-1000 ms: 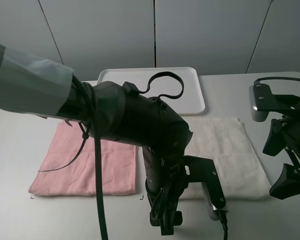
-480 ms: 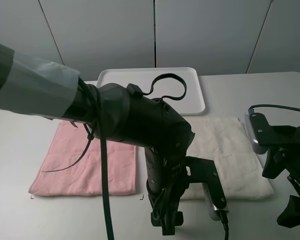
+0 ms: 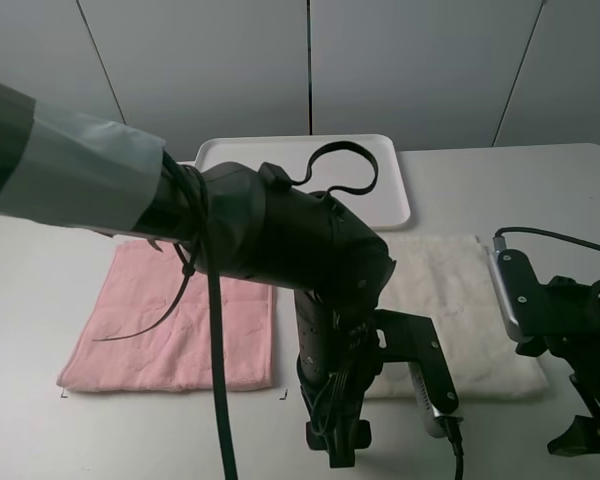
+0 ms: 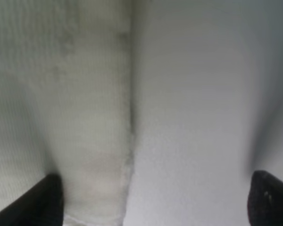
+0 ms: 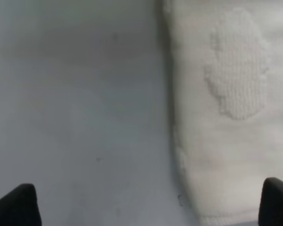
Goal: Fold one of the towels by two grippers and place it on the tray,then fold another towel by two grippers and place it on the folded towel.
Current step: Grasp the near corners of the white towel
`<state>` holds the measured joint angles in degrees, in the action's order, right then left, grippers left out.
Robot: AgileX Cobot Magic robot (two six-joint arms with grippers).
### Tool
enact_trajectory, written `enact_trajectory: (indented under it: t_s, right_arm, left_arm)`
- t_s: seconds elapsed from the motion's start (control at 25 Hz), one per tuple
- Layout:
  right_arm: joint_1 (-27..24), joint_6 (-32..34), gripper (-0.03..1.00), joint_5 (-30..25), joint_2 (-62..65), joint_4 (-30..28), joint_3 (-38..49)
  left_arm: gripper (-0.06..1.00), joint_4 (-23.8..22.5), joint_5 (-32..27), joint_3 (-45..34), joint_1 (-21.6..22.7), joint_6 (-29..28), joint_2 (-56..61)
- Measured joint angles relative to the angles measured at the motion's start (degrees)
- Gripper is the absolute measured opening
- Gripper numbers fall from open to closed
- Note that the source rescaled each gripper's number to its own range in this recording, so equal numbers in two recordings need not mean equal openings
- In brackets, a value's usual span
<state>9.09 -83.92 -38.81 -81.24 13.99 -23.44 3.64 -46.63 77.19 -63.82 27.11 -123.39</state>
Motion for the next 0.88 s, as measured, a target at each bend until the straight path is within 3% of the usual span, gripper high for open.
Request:
enact_trajectory:
  t_s: [0.28, 0.88]
  right_arm:
    - [0.0, -0.5, 1.00, 1.3, 0.0, -5.7, 0.1]
    - [0.0, -0.5, 1.00, 5.5, -10.7, -4.5, 0.1]
  left_arm:
    - [1.00, 0.1, 0.1, 0.0, 0.0, 0.0, 0.0]
    - [1.00, 0.0, 0.1, 0.0, 0.0, 0.4, 0.0]
